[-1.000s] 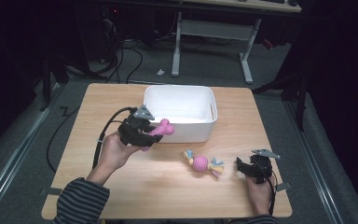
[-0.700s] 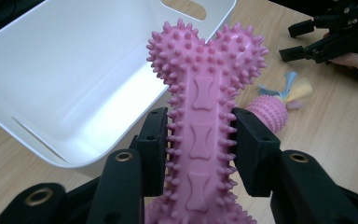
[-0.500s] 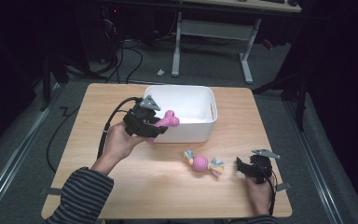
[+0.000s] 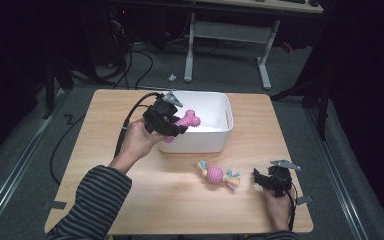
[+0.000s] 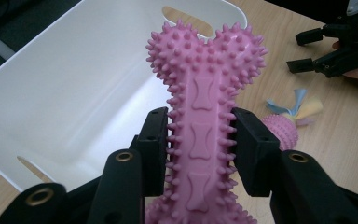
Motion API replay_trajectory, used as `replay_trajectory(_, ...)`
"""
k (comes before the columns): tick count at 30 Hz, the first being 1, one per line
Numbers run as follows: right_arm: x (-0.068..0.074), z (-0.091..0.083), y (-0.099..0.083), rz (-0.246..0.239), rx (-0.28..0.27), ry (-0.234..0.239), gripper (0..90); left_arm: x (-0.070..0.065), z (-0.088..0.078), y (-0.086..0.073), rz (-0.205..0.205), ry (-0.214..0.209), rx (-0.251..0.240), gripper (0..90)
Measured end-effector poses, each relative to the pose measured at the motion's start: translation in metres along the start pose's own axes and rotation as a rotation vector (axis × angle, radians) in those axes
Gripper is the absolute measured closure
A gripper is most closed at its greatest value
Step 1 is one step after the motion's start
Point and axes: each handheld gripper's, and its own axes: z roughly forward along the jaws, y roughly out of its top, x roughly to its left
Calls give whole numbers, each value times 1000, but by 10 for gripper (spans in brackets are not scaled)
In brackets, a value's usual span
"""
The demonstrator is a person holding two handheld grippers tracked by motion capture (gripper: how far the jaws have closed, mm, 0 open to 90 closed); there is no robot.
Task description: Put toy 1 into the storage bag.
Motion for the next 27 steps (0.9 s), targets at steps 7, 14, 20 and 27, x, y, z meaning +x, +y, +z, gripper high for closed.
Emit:
replay_trajectory(7,0,0,0,0,0,0,242,5,7,9,-9,0,7,590)
replay_trajectory(14,0,0,0,-1,0,0,241,14,20,12,-39,-9,3,586)
replay_trajectory(20,0,0,0,-7,-3,6,241,19,29,14,-54,-2,15,586)
replay_trajectory(27,1,0,0,-10,-3,12,242,23,41,17,-56,27,29,586)
